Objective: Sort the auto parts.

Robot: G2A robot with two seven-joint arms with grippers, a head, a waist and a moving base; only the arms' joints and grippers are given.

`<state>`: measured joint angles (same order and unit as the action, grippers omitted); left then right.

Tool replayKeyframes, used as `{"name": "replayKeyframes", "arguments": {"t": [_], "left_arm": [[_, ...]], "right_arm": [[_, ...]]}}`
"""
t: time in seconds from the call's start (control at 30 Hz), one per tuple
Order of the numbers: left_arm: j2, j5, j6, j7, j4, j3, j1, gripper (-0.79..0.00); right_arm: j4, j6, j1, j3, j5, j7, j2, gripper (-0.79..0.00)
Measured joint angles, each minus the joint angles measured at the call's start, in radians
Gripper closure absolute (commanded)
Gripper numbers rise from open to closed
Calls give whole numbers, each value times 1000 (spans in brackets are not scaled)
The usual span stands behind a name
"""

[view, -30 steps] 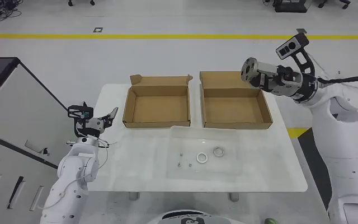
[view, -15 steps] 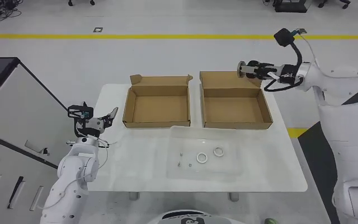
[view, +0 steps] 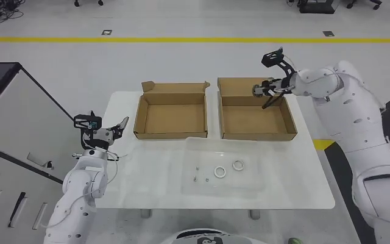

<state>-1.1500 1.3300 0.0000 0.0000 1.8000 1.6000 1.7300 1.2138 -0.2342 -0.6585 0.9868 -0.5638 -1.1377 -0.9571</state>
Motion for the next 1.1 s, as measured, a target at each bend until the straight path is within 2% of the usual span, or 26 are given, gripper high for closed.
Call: {"name": "replayKeyframes", "arguments": {"t": [0.43,1.1], "left_arm": [[0,0,0,0,0,0,0,-785],[0,0,0,0,0,0,0,-785]], "right_arm": [[-229,20,57,-160,-153,19,-56,0],[-467,42,88,-252,-252,69,-118,0]]}}
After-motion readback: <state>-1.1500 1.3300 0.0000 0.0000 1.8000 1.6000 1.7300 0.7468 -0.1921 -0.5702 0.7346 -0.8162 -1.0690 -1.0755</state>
